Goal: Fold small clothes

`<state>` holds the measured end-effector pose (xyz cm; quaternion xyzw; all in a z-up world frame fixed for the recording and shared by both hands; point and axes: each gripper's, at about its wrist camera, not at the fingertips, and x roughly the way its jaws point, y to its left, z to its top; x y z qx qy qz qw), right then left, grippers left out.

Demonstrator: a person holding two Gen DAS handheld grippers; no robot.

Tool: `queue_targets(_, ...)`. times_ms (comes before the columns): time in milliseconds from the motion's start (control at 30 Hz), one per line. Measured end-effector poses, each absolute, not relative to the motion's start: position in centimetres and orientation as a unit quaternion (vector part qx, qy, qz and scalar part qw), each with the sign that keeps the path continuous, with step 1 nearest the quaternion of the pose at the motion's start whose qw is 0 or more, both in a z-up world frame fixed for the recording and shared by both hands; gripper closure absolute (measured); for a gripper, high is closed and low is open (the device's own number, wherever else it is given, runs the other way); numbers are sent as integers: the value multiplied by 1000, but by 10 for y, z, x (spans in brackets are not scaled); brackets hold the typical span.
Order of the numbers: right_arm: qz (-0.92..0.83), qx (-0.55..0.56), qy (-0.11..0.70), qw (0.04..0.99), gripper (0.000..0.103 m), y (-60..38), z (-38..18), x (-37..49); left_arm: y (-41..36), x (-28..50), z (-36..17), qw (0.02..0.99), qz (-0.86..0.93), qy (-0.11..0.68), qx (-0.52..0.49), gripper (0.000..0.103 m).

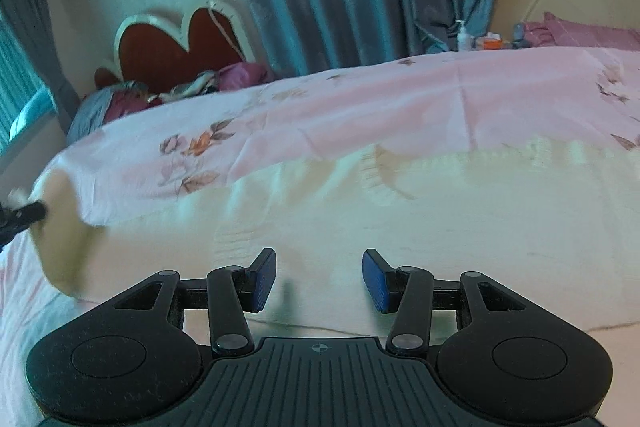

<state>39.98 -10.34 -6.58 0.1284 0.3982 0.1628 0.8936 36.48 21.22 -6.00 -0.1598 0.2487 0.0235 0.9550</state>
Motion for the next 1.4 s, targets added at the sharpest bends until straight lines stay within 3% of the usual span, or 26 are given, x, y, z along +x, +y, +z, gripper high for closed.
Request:
queue_targets(200,133,145,382,903,55,-152,-52,383,91,398,-57,944,-125,274,-134,97)
queue_targets(367,89,158,387,904,55,-202,-52,369,6,406,-89,928,-187,314,-73,95)
queue_targets(433,82,167,390,902,55,-216,-53,365,-13,406,-103,922,-199,329,-31,70)
queue_targets(600,85,196,400,891,55,-228,-58,367,-14,388,-114,917,-196,347,4,42)
queue_targets(733,103,212,415,879,54,-223,-66,375,13,375,-112,928,-148,343,8,39)
queue_targets(833,105,217,427,872,31,-215,-75,383,34,366,-114,929,-104,354,3,39)
queue_targets(933,116,201,430,873,31,-203,-78,389,56,357,-121,930,-63,363,7,39)
queue_targets(1000,123,177,431,876,39,-191,-79,392,68,352,-125,928,-41,370,7,39)
queue_targets(1067,134,161,440,873,87,-182,-82,395,74,354,-129,926,-22,378,5,39)
queue_targets(1100,146,162,448,867,94,-179,-84,397,76,354,-131,925,-11,380,6,39)
queue_targets(1400,141,117,361,915,96,-205,-27,393,85,366,-138,927,43,372,3,33)
